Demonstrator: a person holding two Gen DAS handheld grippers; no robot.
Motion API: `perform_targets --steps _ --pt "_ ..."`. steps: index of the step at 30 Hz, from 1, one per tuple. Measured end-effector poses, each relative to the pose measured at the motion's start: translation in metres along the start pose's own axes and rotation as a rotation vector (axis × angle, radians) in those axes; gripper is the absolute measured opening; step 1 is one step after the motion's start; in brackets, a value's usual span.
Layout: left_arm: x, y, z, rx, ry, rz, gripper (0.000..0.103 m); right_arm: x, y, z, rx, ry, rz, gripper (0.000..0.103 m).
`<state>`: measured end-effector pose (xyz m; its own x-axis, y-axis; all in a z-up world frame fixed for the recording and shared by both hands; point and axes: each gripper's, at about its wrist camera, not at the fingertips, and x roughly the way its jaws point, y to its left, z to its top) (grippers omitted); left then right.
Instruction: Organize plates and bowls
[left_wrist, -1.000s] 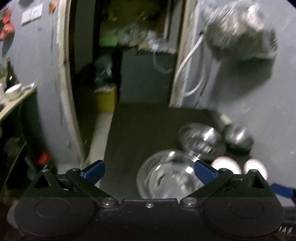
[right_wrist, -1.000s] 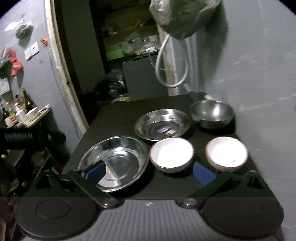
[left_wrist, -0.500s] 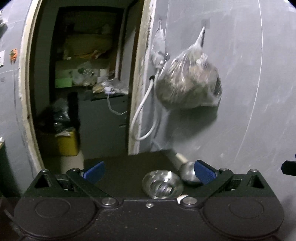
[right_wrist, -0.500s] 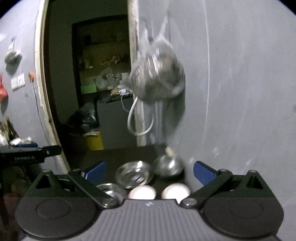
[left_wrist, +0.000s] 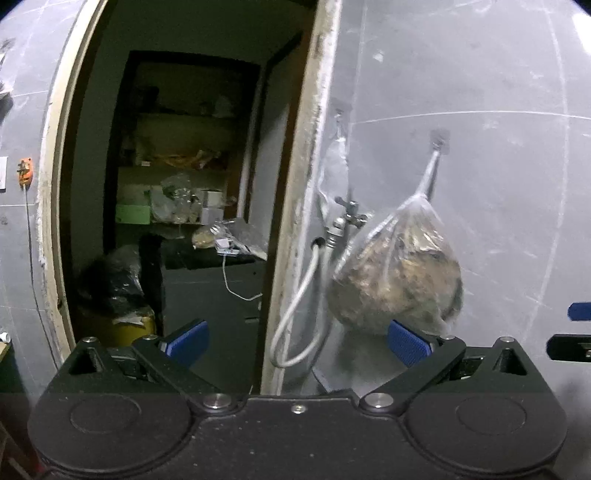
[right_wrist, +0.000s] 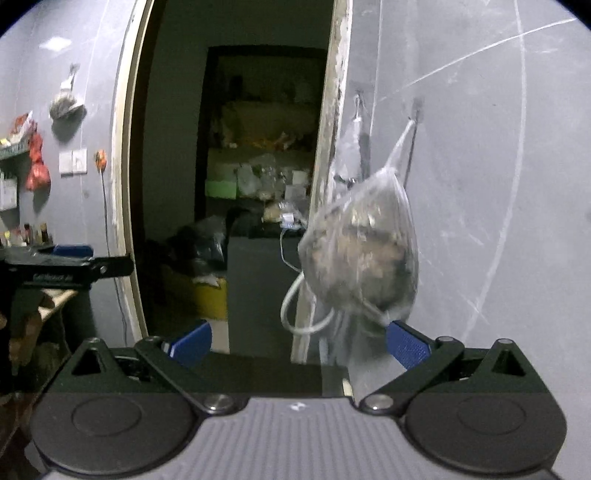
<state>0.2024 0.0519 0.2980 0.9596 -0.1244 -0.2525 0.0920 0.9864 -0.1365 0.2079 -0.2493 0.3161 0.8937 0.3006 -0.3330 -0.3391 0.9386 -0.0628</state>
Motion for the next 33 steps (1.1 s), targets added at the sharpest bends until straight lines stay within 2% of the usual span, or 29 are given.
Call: perform_targets --steps 4,7,12,17,23,25,33 --pt "0.042 0.001 -0.007 -0.022 0.07 0.043 0.102 0.07 -0.024 -0.025 0.073 0.066 0.065 0.103" --pt "0.089 -0.003 -0.024 0.016 0.151 0.066 0.102 0.125 -0.036 -0.058 0.088 0.136 0.078 0.103" --pt "0.162 -0.006 -0.079 0.073 0.279 0.051 0.102 0.208 -0.051 -0.129 0.165 0.254 0.094 0.103" --pt "0.221 -0.011 -0.144 0.136 0.413 0.035 0.102 0.264 -0.058 -0.197 0.297 0.384 0.136 0.103" --pt "0.27 -0.006 -0.204 0.147 0.546 0.069 0.102 0.3 -0.062 -0.244 0.368 0.457 0.127 0.101" --pt "0.282 -0.003 -0.217 0.144 0.579 0.068 0.102 0.308 -0.062 -0.254 0.382 0.477 0.126 0.097" --pt "0.306 0.001 -0.245 0.107 0.652 0.065 0.102 0.324 -0.057 -0.27 0.404 0.522 0.135 0.086"
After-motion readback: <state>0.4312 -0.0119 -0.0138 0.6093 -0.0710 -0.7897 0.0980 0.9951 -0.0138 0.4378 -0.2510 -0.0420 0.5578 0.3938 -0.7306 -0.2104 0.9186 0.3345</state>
